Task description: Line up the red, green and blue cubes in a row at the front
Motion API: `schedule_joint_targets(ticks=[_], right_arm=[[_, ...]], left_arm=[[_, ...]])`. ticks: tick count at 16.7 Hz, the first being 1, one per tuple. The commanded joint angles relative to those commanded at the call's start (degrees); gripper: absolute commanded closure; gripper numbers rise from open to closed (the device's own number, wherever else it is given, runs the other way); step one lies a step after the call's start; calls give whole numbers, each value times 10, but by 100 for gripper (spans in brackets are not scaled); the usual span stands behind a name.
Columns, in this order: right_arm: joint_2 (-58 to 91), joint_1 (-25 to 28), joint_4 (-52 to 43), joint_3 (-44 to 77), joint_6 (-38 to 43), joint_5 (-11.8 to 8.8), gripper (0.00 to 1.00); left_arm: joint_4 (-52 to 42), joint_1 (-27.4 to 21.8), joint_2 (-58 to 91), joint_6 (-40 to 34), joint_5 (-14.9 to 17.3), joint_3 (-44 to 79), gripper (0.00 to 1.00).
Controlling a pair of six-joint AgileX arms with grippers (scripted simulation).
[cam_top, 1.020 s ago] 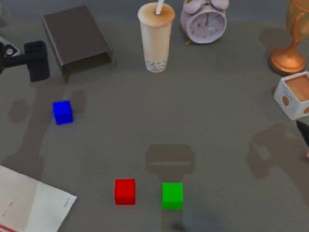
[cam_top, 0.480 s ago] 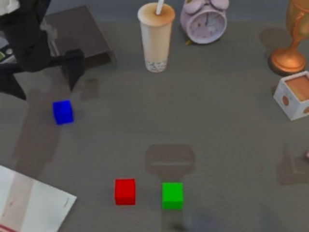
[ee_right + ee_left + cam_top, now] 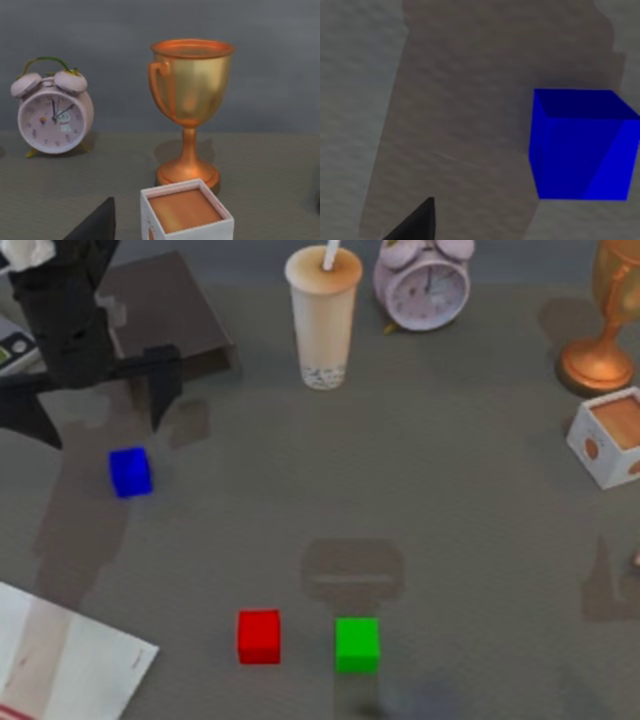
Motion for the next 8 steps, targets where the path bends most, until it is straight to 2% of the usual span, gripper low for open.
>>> schedule_joint_targets(ticks=[3, 8], right_arm=[[0, 0, 0, 0, 0, 0, 0], [0, 0, 0, 0, 0, 0, 0]], left_arm=[[23, -1, 8, 1, 0, -18, 0], [130, -2, 43, 1, 0, -84, 0]])
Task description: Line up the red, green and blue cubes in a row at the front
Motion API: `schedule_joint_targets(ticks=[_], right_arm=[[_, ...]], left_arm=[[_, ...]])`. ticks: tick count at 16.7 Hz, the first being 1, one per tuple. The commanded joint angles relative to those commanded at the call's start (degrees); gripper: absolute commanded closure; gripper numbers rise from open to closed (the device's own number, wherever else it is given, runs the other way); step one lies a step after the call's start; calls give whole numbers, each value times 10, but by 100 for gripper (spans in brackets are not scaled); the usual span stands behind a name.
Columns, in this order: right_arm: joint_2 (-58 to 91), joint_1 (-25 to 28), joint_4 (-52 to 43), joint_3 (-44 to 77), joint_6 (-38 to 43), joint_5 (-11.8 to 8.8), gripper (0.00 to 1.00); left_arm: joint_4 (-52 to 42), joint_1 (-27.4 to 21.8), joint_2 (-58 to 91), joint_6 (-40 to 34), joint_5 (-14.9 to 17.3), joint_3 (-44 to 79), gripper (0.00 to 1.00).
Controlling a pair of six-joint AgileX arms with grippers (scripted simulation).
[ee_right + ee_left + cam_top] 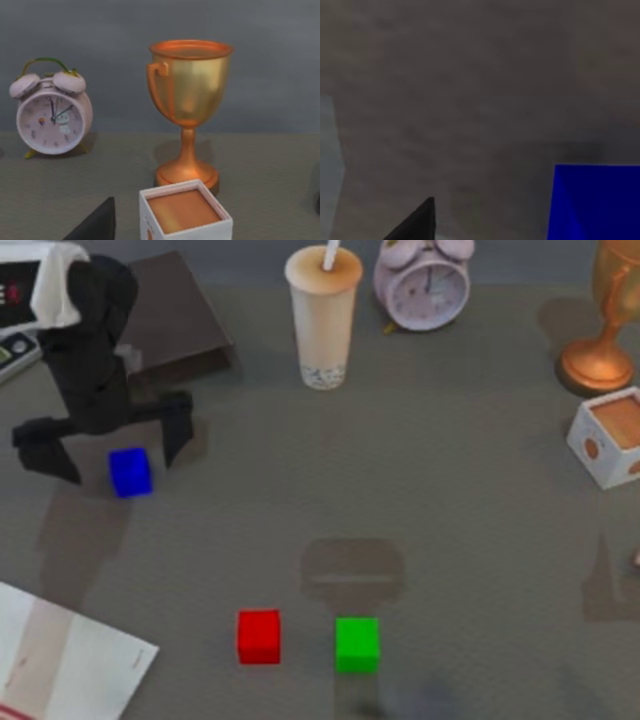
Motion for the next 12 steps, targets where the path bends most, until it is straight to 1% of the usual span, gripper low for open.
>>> schedule_joint_targets(ticks=[2, 6, 12], right_arm=[[0, 0, 0, 0, 0, 0, 0], [0, 0, 0, 0, 0, 0, 0], [0, 0, 0, 0, 0, 0, 0]], left_arm=[[20, 0, 9, 0, 0, -15, 0], [21, 0, 9, 0, 0, -16, 0], [21, 0, 9, 0, 0, -16, 45]])
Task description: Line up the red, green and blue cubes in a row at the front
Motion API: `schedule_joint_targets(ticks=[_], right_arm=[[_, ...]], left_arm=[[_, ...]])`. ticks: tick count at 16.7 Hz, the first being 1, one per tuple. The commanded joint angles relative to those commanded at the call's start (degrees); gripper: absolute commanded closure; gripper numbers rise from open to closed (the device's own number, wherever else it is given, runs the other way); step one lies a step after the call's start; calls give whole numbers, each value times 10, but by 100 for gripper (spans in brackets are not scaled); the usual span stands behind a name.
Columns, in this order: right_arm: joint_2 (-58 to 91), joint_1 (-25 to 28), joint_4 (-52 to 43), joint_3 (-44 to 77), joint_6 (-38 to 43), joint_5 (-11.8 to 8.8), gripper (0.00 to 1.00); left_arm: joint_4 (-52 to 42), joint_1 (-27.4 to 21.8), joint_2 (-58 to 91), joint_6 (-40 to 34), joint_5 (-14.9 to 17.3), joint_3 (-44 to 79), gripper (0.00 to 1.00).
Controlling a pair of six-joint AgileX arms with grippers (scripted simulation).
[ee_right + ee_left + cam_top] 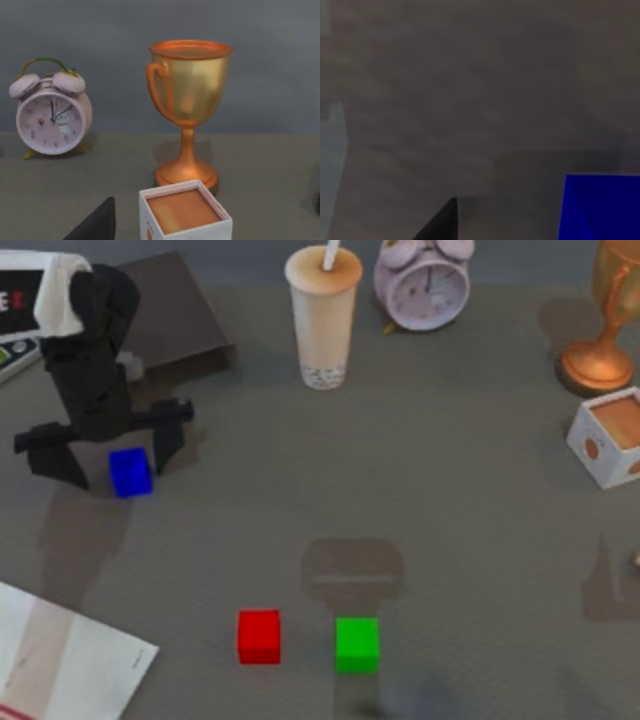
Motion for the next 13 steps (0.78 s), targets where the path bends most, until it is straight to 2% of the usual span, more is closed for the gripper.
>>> schedule_joint_targets(ticks=[7, 13], right_arm=[[0, 0, 0, 0, 0, 0, 0], [0, 0, 0, 0, 0, 0, 0]], left_arm=[[0, 0, 0, 0, 0, 0, 98], [0, 0, 0, 0, 0, 0, 100]])
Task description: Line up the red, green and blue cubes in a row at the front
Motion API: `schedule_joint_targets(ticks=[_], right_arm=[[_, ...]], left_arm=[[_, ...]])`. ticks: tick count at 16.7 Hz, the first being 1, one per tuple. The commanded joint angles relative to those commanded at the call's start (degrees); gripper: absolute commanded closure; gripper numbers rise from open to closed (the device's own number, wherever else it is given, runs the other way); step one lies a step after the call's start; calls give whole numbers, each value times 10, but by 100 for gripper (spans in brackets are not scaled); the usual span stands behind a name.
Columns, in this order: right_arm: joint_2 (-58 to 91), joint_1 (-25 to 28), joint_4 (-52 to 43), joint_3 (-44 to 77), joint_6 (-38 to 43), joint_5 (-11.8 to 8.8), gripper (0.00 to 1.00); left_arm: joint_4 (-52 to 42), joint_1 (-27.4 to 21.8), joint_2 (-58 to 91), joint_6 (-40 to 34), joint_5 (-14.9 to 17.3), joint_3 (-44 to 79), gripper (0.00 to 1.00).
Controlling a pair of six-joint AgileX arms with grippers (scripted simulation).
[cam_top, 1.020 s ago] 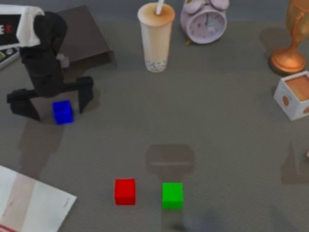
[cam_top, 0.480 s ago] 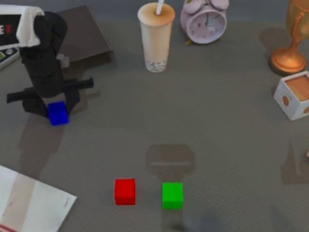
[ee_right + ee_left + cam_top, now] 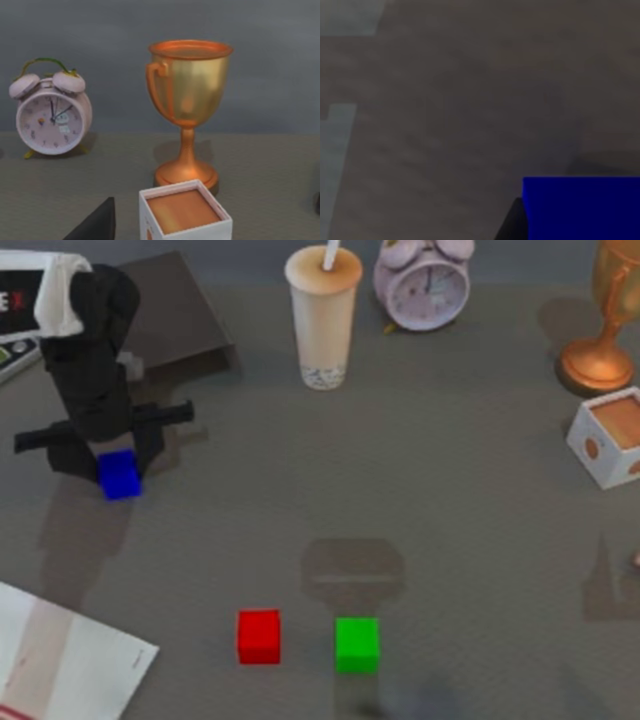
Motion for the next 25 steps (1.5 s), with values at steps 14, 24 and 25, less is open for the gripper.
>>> schedule_joint_targets(ticks=[14, 24, 25], right_arm=[[0, 0, 0, 0, 0, 0, 0], [0, 0, 0, 0, 0, 0, 0], [0, 0, 0, 0, 0, 0, 0]], left_arm=[[-138, 12, -54, 1, -4, 92, 100], [-167, -162, -30, -127, -5, 136, 100], [-174, -206, -26, -157, -5, 144, 100]])
